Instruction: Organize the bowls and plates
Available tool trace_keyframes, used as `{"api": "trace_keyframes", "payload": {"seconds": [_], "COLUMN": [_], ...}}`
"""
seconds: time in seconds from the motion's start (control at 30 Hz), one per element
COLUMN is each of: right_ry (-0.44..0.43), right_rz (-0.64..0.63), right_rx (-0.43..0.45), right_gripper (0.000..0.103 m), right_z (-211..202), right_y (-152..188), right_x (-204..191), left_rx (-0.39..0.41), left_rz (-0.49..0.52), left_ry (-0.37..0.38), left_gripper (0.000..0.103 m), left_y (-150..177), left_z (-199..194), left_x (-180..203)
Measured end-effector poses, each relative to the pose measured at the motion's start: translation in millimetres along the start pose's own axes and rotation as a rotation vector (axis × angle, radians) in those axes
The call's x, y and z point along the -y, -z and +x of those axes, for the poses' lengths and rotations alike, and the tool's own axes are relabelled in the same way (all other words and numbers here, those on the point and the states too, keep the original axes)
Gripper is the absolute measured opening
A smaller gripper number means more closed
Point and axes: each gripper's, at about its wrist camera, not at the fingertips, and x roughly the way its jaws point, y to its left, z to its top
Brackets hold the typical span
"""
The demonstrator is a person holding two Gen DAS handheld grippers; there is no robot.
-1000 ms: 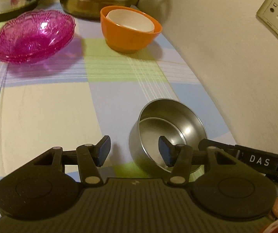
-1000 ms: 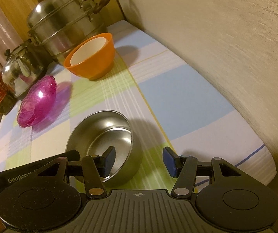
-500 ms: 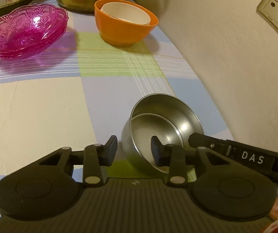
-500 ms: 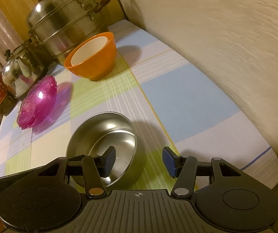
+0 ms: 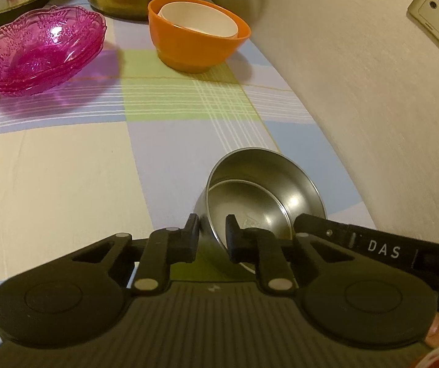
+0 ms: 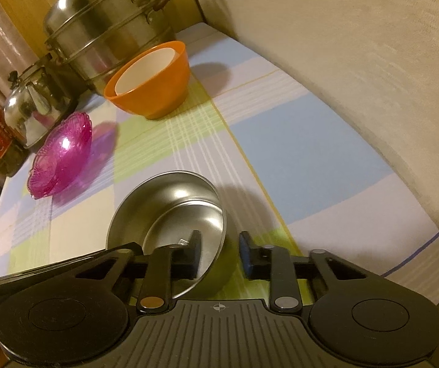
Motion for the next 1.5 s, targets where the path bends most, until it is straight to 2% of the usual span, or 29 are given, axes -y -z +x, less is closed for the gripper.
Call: {"api": "trace_keyframes", "payload": {"seconds": [0.7,1.23,1.5], "right_ry": [-0.028,-0.063,-0.073], "right_rz": [-0.001,-0.023,-0.032], "right_rx": [0.055,0.125,0.160], "right_gripper": [0.012,0.012,0.012], "right_z": [-12.5,-22.5,-19.6], "right_y": [-6.0,-39.3,-64.5], "right_x": [-6.5,-32.4,-43.4], "left_rx": [0.041,0.129,0.159], "left_rz": [-0.018,-0.024,-0.032], "left_ry": [0.008,0.012,0.008], "left_gripper": [0.014,0.012,0.012], "left_y": [-6.6,-57.7,-84.4], "left_z": [-18.4,-42.7,-42.9], "left_x": [-1.1,0.9,-1.2]}}
